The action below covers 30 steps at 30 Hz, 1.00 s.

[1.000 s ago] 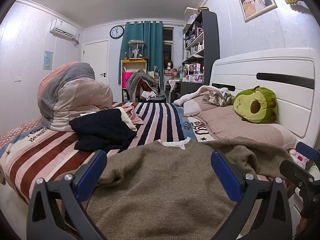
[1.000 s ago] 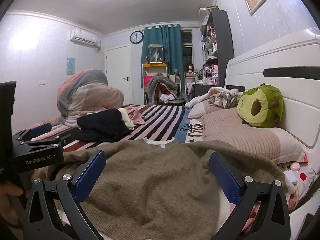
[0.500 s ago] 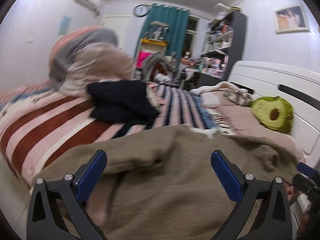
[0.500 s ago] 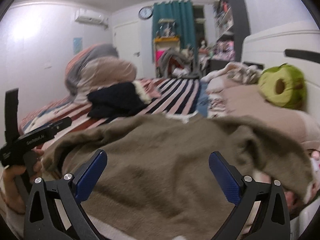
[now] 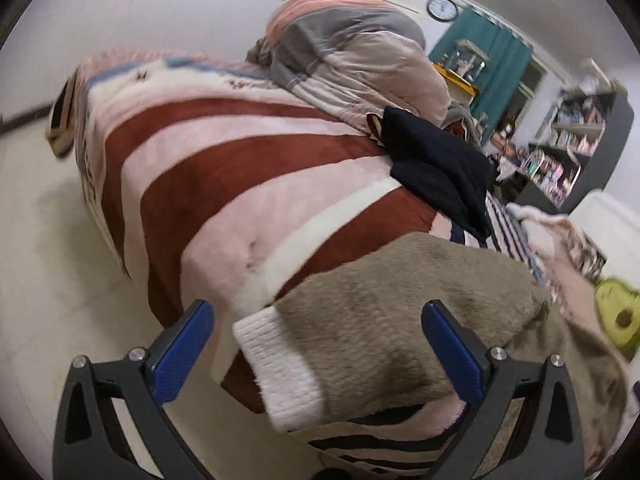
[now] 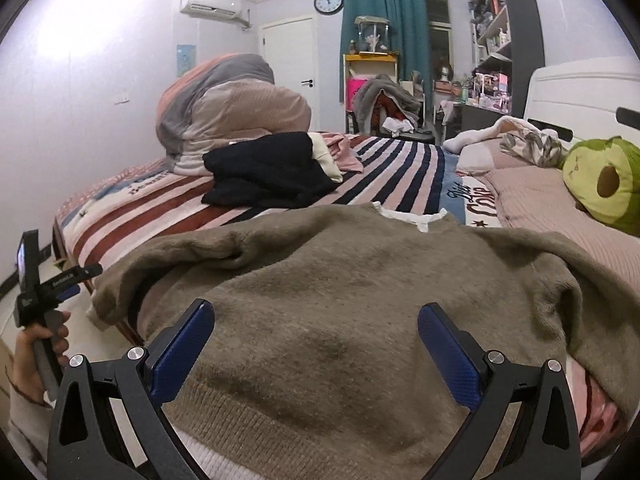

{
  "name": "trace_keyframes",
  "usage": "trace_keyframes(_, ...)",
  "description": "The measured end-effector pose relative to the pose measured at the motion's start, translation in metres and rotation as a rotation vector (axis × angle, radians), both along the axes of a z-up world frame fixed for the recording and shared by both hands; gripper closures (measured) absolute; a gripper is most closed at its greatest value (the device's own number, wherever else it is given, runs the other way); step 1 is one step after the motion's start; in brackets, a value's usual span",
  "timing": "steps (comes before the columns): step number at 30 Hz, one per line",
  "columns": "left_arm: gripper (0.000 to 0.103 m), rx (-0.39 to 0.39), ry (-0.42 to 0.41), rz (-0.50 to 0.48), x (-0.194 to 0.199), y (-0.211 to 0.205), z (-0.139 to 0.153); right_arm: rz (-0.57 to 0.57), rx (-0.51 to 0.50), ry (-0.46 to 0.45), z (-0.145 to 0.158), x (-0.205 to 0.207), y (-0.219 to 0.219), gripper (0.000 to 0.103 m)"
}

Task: Fold small clothes
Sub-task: 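Grasp the white sweater cuff with the left gripper and lift it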

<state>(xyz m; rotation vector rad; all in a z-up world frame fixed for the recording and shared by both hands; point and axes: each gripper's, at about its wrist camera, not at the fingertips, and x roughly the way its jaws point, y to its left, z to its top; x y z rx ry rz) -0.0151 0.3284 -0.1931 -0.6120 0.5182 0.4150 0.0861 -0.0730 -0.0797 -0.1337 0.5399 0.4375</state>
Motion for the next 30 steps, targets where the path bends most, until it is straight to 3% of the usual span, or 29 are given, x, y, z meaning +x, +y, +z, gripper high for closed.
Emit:
trace_keyframes(5,0.001,-0.078,0.010,-0.030,0.015,0.003,-0.020,0.005,0.014,0.031,-0.006,0.007,0.005,0.002)
trace_keyframes(8,0.011,-0.126,0.001,-0.054,0.021,0.000,-0.029,0.001,0.005,0.038,-0.008,0.008,0.006,0.002)
trace_keyframes(11,0.029,-0.132,0.000,-0.063,0.024,-0.002,-0.029,-0.002,0.011,0.041,-0.009,0.010,0.005,0.002)
trace_keyframes(13,0.054,-0.122,-0.002,-0.067,0.024,-0.005,-0.026,-0.004,0.019,0.046,-0.010,0.011,0.004,0.002)
trace_keyframes(16,0.081,-0.044,0.015,-0.055,0.024,-0.014,-0.014,-0.004,0.033,0.053,-0.012,0.010,0.001,0.002)
trace_keyframes(19,0.095,0.008,-0.014,-0.045,0.018,-0.017,0.004,-0.002,0.052,0.048,-0.011,0.009,-0.005,0.002)
trace_keyframes(24,0.099,0.079,-0.130,-0.056,0.011,-0.027,0.051,0.001,0.117,0.041,-0.010,0.006,-0.023,0.002)
trace_keyframes(30,0.101,0.212,-0.312,-0.179,0.031,-0.078,0.138,-0.006,0.211,0.018,-0.009,-0.001,-0.063,0.002)
